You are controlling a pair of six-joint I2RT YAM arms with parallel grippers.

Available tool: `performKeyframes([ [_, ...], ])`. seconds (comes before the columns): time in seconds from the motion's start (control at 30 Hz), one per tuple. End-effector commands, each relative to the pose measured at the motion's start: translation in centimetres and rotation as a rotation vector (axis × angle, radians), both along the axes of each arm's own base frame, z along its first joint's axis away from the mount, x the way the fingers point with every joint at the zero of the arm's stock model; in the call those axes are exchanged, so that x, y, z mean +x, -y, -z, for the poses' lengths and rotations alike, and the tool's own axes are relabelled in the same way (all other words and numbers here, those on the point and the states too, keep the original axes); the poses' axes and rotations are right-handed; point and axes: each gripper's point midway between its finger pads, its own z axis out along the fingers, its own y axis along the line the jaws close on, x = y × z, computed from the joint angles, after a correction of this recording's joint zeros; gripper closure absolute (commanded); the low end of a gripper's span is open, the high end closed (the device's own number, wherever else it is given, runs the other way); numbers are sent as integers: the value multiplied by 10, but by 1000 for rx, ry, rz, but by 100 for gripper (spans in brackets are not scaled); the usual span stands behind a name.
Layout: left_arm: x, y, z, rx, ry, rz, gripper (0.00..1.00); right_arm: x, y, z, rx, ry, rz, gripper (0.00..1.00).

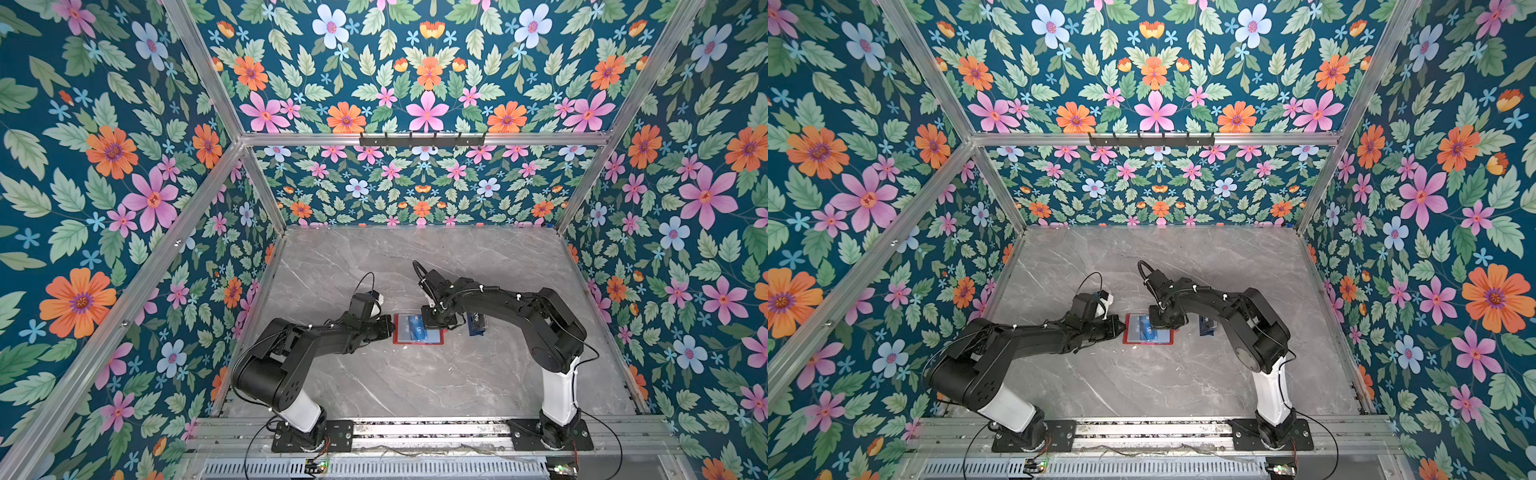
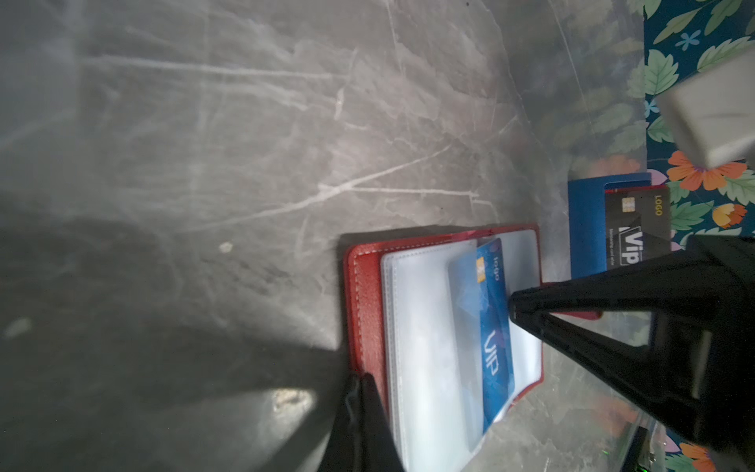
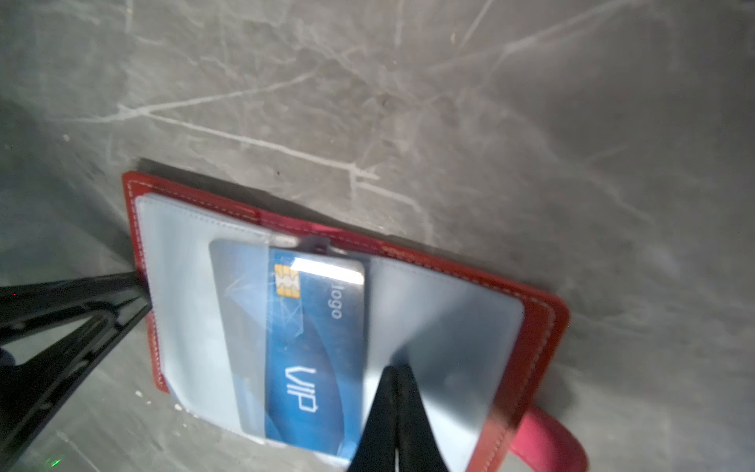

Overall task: Insert credit cards into a card holder
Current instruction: Insert the credit card into the card slot.

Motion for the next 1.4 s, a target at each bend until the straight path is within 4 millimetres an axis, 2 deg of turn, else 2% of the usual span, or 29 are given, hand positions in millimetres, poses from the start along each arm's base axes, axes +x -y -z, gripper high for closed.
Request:
performKeyframes([
  [0.0, -14, -9, 16, 54, -71, -1, 100, -9, 5, 9, -38, -39, -11, 94],
  [0.23, -14, -8, 16, 51, -73, 3, 100, -12, -3, 14, -25, -71, -29, 95],
  [0.7, -15, -7, 16, 52, -74, 4, 100, -14, -14, 7, 27, -69, -43, 93],
  [1.0, -15, -7, 16, 53, -71, 6, 100, -15, -16, 1, -15, -47, -75, 79],
  [1.37, -15, -6, 16, 50, -72, 10, 100, -16, -20, 7, -30, -63, -93, 74],
])
